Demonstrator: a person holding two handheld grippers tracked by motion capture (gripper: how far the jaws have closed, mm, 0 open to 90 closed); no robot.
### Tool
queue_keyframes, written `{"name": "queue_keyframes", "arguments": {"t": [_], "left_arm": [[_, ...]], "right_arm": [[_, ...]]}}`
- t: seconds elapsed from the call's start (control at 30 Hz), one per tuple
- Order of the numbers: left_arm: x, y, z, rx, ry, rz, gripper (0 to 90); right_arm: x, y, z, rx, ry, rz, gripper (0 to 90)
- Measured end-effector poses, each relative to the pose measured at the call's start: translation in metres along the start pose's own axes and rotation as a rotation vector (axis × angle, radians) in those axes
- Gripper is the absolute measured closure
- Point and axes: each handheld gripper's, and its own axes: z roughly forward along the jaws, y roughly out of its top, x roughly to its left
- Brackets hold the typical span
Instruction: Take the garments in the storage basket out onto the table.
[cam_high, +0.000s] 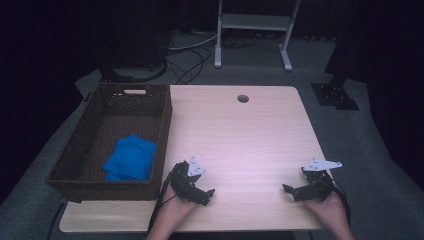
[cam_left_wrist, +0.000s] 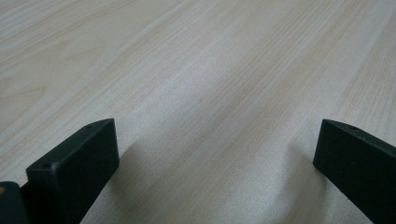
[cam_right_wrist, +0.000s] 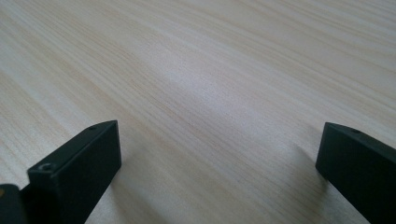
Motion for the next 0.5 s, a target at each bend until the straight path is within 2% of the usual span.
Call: {"name": "queue_keyframes", "arguments": {"t": [0.5], "left_arm": [[0.0004, 0.0, -0.0002, -0.003, -0.002, -0.005, 0.0]], "right_arm": [[-0.0005, 0.0003, 0.0001, 0.0, 0.004, -0.004, 0.0]]}}
